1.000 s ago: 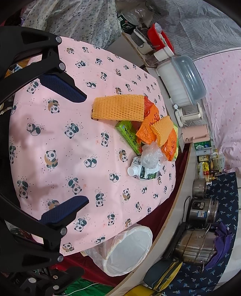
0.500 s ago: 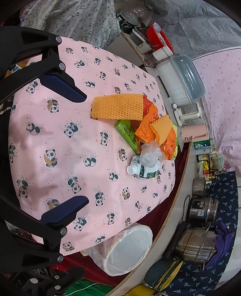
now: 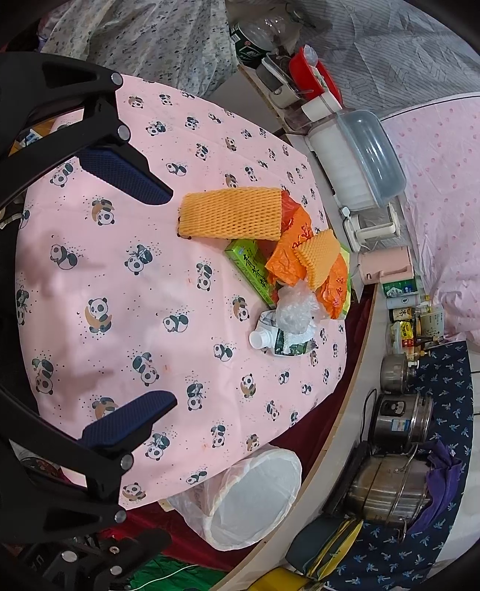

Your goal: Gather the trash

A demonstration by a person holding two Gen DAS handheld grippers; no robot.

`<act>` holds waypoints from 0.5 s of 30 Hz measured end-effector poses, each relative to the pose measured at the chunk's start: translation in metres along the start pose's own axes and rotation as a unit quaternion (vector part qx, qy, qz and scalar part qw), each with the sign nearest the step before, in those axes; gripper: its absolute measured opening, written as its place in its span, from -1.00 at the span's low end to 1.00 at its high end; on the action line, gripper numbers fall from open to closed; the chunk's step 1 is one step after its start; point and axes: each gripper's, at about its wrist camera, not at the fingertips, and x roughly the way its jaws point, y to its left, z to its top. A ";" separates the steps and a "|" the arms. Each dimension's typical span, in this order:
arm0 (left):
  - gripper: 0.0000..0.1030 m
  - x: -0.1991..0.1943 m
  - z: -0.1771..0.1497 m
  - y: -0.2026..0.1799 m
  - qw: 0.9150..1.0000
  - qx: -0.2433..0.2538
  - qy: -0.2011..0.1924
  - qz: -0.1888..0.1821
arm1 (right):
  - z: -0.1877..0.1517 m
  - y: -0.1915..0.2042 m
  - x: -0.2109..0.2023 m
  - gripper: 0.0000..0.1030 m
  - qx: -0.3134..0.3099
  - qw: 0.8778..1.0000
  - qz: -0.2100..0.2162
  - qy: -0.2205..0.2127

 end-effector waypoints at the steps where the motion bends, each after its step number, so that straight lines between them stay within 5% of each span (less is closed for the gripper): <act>1: 0.87 0.001 -0.001 0.000 1.000 0.000 0.000 0.000 | 0.000 0.000 0.000 0.87 0.000 1.000 0.000 0.000; 15: 0.87 -0.002 0.005 -0.003 1.000 0.000 -0.004 0.001 | 0.002 -0.001 0.003 0.87 -0.001 1.000 0.002 0.002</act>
